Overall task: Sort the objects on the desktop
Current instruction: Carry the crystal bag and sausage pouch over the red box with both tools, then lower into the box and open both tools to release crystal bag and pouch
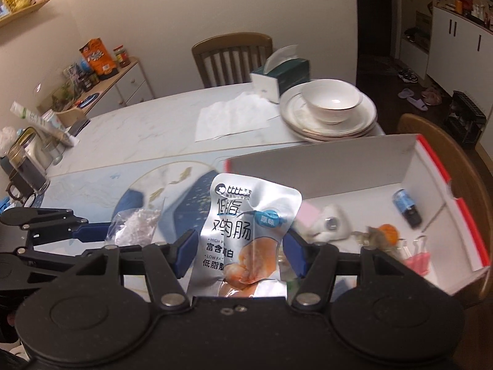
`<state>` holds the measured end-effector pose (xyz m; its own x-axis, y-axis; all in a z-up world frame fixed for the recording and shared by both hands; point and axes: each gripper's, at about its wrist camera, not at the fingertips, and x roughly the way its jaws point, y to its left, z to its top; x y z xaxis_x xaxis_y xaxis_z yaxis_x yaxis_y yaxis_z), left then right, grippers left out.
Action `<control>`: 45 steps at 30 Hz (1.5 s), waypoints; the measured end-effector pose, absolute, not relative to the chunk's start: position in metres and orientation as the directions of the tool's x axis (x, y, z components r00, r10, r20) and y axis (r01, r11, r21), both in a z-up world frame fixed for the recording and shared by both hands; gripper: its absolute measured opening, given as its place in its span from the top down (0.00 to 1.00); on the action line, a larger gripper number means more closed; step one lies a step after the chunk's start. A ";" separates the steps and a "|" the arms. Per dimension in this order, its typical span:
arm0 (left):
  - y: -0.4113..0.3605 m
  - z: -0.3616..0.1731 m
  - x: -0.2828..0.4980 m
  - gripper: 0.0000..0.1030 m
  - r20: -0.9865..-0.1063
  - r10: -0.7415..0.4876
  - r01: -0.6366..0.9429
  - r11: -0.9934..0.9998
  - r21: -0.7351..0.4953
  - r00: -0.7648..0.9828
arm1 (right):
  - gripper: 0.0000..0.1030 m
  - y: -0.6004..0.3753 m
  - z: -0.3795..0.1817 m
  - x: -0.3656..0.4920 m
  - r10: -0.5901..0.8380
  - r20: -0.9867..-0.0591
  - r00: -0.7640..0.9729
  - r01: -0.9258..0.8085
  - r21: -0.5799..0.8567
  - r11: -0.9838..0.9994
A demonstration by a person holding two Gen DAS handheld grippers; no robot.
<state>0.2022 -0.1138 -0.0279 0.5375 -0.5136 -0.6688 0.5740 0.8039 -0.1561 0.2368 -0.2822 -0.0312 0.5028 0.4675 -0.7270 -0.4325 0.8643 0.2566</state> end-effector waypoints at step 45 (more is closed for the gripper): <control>-0.284 -0.093 0.259 0.67 -0.824 -0.378 0.696 0.718 0.028 0.423 | 0.42 -0.384 -0.108 0.315 0.360 -0.810 0.462 -0.371 0.192 0.908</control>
